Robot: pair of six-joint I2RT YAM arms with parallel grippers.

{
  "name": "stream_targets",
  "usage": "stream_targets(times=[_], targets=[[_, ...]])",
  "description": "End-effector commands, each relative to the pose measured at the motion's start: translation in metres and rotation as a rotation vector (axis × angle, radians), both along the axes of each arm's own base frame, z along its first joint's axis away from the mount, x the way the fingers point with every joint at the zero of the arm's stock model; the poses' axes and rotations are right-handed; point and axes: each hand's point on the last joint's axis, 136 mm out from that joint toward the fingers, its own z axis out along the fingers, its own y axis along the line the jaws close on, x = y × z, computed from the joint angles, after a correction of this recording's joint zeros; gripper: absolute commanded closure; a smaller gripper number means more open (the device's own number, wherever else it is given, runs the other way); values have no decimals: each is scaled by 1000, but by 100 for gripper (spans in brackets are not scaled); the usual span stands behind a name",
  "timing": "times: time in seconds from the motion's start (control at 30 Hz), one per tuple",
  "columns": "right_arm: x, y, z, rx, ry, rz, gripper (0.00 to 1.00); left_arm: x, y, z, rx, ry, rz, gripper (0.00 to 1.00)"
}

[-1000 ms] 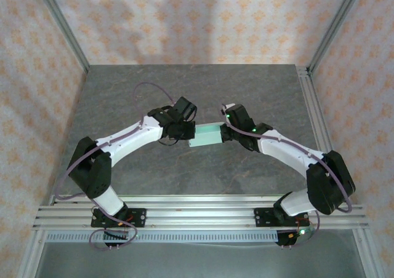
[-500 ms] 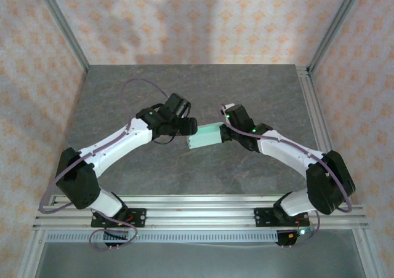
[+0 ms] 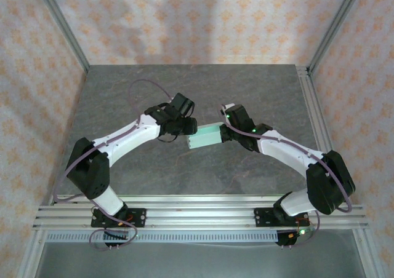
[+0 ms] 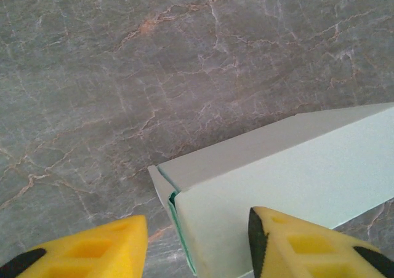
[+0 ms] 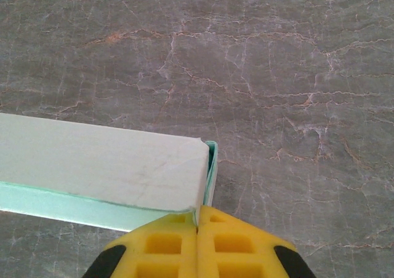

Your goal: Fold the paper box

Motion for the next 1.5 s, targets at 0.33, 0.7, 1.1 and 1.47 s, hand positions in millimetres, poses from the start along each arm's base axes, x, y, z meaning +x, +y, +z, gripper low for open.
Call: stream_targets(times=[0.33,0.7,1.1,1.47], targets=[[-6,-1,15,25,-1,-9,76,-17,14,-45,33,95,42,59],[-4,2,67,255,-144,-28,33,-19,15,-51,35,100,39,61],[12,-24,0,241,158,-276,51,-24,15,-57,31,107,33,63],[2,-33,-9,273,210,-313,84,-24,15,-59,31,109,26,63]])
